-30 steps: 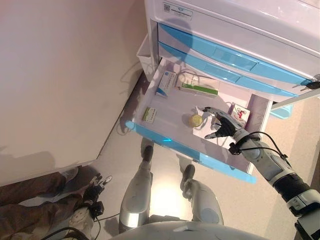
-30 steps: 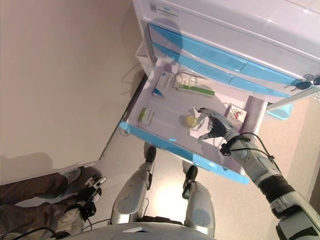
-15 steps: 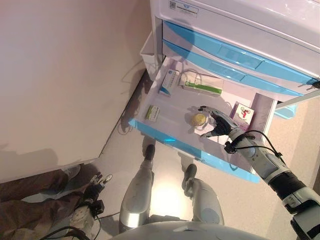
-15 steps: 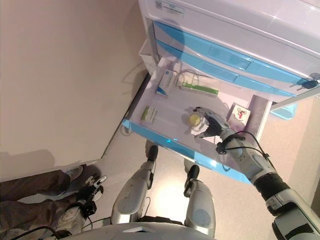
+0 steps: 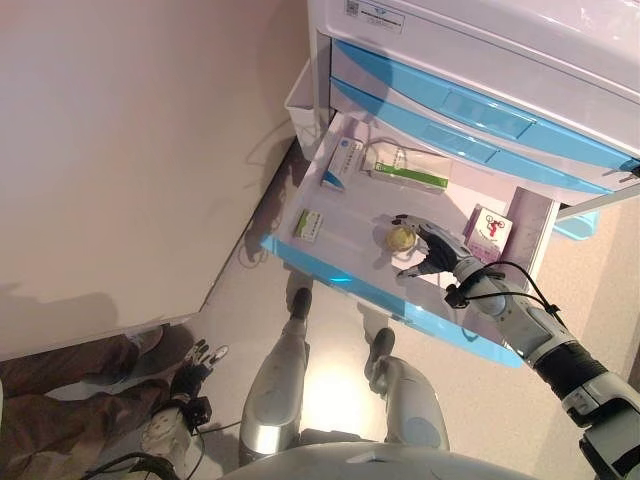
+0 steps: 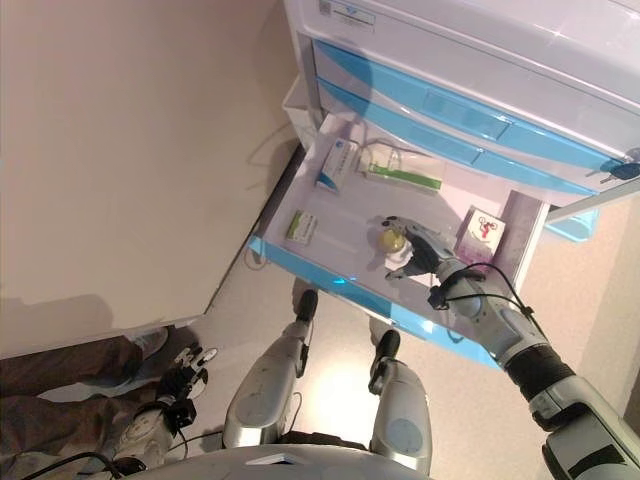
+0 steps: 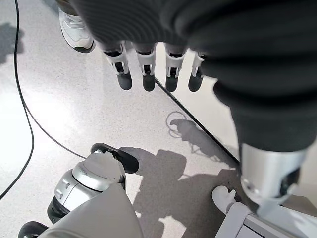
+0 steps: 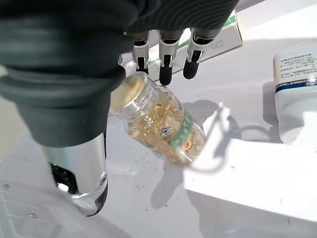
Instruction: Open the drawer and pick up the medicine
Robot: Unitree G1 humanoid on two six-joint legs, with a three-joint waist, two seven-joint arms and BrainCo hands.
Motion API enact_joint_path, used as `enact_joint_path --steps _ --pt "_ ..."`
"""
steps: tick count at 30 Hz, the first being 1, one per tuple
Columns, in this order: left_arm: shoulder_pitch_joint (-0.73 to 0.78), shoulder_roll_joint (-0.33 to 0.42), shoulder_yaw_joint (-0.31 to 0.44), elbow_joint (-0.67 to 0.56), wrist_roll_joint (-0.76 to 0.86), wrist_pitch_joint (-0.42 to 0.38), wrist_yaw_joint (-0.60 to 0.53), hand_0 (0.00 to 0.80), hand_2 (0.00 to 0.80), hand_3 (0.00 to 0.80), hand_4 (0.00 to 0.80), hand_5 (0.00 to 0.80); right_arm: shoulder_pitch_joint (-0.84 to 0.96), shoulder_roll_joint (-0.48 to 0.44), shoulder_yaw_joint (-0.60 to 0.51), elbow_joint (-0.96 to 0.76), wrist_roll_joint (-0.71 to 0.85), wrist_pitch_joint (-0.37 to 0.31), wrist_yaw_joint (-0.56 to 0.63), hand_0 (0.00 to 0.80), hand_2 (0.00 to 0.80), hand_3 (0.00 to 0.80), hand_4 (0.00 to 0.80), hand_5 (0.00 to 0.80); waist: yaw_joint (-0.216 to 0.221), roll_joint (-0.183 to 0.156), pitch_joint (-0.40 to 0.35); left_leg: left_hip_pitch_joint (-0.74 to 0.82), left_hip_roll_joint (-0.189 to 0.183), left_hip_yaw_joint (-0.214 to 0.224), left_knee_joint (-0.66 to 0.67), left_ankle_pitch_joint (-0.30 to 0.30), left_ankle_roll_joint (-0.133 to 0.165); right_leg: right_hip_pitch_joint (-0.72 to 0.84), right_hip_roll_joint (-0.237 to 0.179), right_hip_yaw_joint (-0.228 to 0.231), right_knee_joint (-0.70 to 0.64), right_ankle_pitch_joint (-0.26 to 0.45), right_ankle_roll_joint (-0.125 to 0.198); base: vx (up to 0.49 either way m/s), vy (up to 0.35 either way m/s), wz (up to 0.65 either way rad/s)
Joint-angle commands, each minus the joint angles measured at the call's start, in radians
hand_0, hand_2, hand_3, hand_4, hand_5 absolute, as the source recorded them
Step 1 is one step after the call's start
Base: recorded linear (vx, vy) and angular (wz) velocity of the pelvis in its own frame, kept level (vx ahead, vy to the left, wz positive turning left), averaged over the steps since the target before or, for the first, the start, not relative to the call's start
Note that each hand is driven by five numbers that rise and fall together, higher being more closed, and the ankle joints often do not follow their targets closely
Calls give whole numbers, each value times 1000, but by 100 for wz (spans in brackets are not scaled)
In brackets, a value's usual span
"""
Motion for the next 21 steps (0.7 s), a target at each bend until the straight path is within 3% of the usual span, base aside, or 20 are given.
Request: enact_joint_path --steps 1,2,4,5,6,7,21 --pt "14 10 -26 -15 9 2 11 0 0 0 0 0 -51 0 38 -38 -4 -17 -22 314 314 314 314 314 8 -16 -21 -15 -8 21 100 -125 -2 -38 -8 5 -39 81 0 0 0 0" --pt "16 11 -25 -14 9 1 9 0 0 0 0 0 -53 1 40 -34 -6 -11 -25 420 420 420 420 420 8 -16 -21 -13 -7 22 100 -124 -1 -38 -8 5 -39 81 0 0 0 0" --pt "14 9 -27 -14 11 0 11 0 0 0 0 0 -58 5 43 -24 -8 -10 -28 449 449 449 449 449 9 -16 -20 -15 -8 21 101 -125 -1 -39 -8 6 -38 82 0 0 0 0" --pt "14 7 -30 -15 14 -1 13 0 0 0 0 0 -59 8 44 -20 -10 -8 -30 612 612 612 612 612 9 -16 -19 -14 -8 22 102 -125 -1 -39 -8 5 -38 82 -1 0 0 0" --pt "14 7 -30 -16 13 -1 13 0 0 0 0 0 -60 9 45 -19 -12 -5 -32 671 671 671 671 671 9 -16 -19 -15 -9 22 102 -125 0 -39 -8 5 -38 82 -1 0 0 0" --pt "13 8 -31 -16 11 0 13 0 0 0 0 0 -61 11 46 -18 -12 -3 -32 787 787 787 787 787 9 -17 -18 -15 -8 22 102 -125 0 -40 -8 5 -38 82 -1 0 0 0" --pt "11 12 -33 -24 6 1 12 0 0 0 0 0 -71 2 46 2 -10 -34 -33 800 800 800 800 800 6 -15 -15 -10 -8 21 93 -123 0 -39 -5 6 -46 86 1 0 0 0"
